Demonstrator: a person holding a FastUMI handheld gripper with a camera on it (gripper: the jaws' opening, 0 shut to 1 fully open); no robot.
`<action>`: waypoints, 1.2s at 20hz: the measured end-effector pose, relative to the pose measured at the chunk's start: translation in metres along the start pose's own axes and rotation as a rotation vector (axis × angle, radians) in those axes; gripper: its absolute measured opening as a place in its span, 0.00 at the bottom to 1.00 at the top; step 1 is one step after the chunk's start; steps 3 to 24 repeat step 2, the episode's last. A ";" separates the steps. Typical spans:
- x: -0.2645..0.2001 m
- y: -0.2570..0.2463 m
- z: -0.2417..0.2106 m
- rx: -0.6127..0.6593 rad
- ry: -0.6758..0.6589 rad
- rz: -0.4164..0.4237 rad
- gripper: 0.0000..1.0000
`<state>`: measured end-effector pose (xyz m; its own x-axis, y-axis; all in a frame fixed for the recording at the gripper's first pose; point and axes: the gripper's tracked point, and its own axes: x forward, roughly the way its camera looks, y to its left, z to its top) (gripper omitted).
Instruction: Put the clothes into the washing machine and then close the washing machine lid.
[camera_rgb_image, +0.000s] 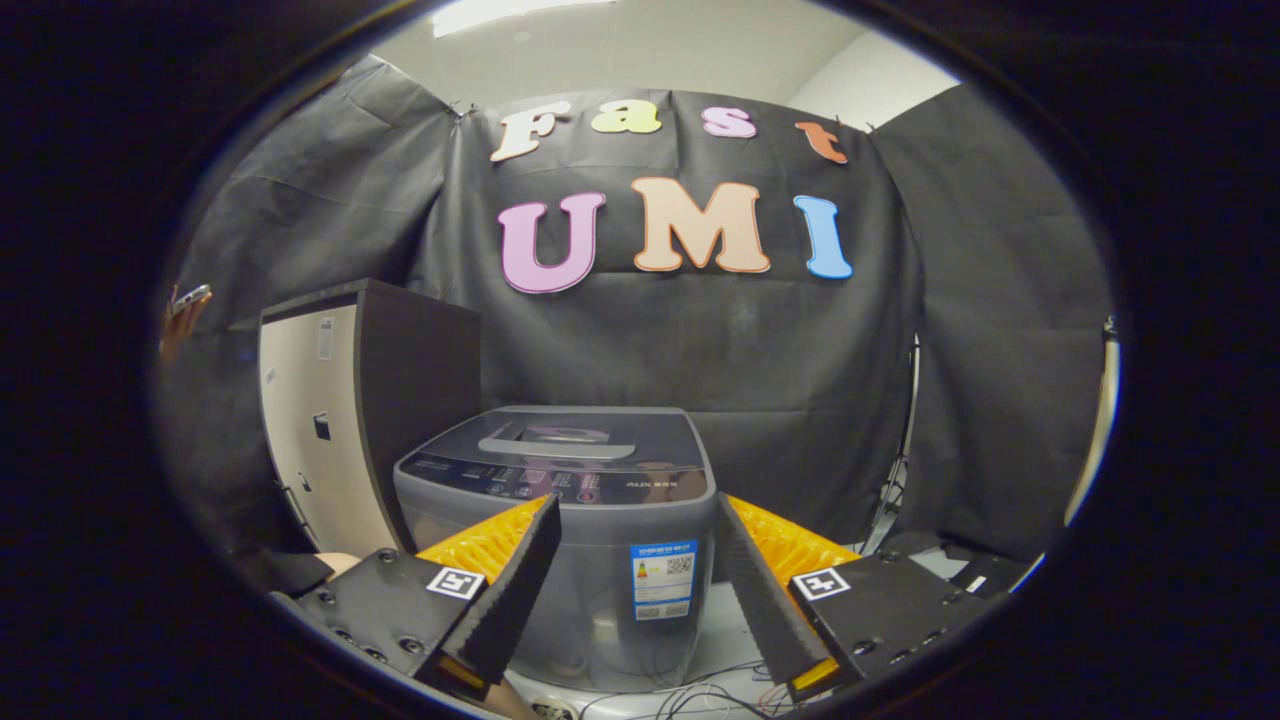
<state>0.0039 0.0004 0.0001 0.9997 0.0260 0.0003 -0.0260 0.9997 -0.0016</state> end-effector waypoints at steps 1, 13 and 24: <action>0.000 0.000 0.000 0.000 0.000 0.000 0.96; 0.000 0.000 0.000 0.000 0.000 0.000 0.96; 0.000 0.000 0.000 0.000 0.000 0.000 0.96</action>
